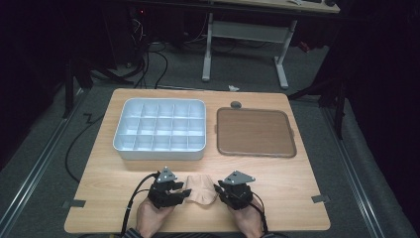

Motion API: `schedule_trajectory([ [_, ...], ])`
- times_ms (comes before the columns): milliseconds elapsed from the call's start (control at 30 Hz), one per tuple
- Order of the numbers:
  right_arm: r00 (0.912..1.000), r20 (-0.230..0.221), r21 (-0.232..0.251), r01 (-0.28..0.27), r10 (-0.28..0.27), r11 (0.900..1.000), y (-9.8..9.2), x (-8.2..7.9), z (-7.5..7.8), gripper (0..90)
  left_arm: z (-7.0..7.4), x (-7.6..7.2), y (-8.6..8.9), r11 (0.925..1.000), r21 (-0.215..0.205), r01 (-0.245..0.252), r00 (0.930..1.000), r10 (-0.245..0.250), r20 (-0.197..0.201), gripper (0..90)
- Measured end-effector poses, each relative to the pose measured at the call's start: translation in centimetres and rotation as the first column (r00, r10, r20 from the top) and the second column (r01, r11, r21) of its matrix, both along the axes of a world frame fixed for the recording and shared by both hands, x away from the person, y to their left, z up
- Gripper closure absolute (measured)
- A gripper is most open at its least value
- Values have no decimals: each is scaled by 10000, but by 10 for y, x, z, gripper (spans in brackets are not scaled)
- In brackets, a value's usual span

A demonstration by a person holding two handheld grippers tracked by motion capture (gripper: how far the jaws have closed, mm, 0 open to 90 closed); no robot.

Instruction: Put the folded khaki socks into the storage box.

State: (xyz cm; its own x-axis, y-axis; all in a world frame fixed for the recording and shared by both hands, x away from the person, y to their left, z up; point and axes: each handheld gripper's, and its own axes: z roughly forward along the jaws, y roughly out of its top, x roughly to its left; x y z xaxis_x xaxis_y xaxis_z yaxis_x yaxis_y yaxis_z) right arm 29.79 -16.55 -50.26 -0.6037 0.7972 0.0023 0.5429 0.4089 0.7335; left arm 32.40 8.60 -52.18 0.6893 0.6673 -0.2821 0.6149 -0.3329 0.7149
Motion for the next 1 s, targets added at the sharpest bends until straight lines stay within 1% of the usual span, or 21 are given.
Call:
schedule_trajectory([
  [33, 10000, 0, 0, 0, 0, 10000, 0, 0, 0, 756, 1, 1, -1, 9999, -146, 23, 10000, -23, -2, 559],
  [67, 9999, 137, 54, -84, 84, 9999, 2, -1, 3, 762, 2, 3, -2, 10000, -34, 69, 10000, -69, 24, 557],
  [100, 9996, 245, -14, -167, 167, 9999, 4, 0, 5, 768, 3, 6, -5, 10000, 55, 51, 10000, -51, 53, 556],
  [167, 9991, 183, 130, -375, 373, 9992, 9, 1, 6, 777, 5, 13, -7, 9996, 227, 191, 9997, -194, 135, 545],
  [200, 9991, 183, 130, -375, 373, 9992, 9, 1, 6, 777, 6, 15, -8, 9997, 167, 150, 9997, -153, 164, 545],
  [267, 9990, 205, 297, -400, 394, 9988, 12, -2, 4, 789, 4, 18, -9, 10000, -76, 9, 10000, -9, 25, 541],
  [300, 9987, 198, 368, -479, 472, 9982, 12, -2, 3, 794, 2, 19, -11, 10000, -30, -88, 10000, 88, -21, 540],
  [333, 9986, 82, 375, -522, 519, 9979, 14, -2, 0, 799, 1, 20, -12, 9998, 53, -169, 9999, 169, -16, 540],
  [400, 9983, -112, 288, -567, 570, 9980, 15, -1, -5, 805, -1, 20, -15, 9985, 351, -409, 9992, 409, 11, 537],
  [433, 9981, -183, 195, -588, 592, 9981, 15, 0, -7, 809, -2, 19, -16, 9977, 353, -583, 9983, 583, -5, 536],
  [500, 9979, -370, 67, -524, 526, 9986, 13, 2, -10, 813, -3, 19, -16, 9957, 404, -839, 9962, 848, -211, 536],
  [533, 9978, -485, -74, -445, 441, 9990, 10, 4, -12, 813, -3, 19, -16, 9950, 286, -961, 9948, 970, -300, 537],
  [633, 9977, -579, -229, -374, 361, 9990, 7, 4, -14, 813, -2, 19, -14, 9945, 523, -907, 9953, 923, -282, 537],
  [667, 9967, -740, -394, -351, 322, 9986, 4, 4, -19, 816, -2, 19, -13, 9939, 537, -959, 9948, 975, -285, 535],
  [700, 9967, -740, -394, -351, 322, 9986, 4, 4, -19, 816, -2, 19, -12, 9935, 527, -1006, 9943, 1023, -305, 535],
  [733, 9972, -678, -277, -346, 326, 9990, 1, 3, -21, 816, -2, 19, -11, 9931, 591, -1015, 9942, 1034, -305, 532],
  [800, 9967, -765, -217, -280, 263, 9994, -2, 4, -21, 815, -1, 19, -7, 9933, 696, -924, 9949, 949, -341, 516],
  [867, 9969, -763, -285, -234, 212, 9993, -4, 5, -20, 813, 1, 19, -4, 9949, 671, -757, 9960, 786, -417, 494],
  [900, 9971, -734, -149, -213, 202, 9997, -5, 5, -18, 809, 2, 19, -2, 9955, 670, -666, 9971, 689, -317, 488],
  [933, 9971, -734, -149, -213, 202, 9997, -5, 5, -18, 809, 4, 19, 1, 9962, 672, -547, 9982, 562, -213, 488],
  [1000, 9981, -568, -12, -230, 229, 9997, -5, 4, -15, 802, 7, 20, 5, 9977, 472, -487, 9985, 497, -213, 488],
])
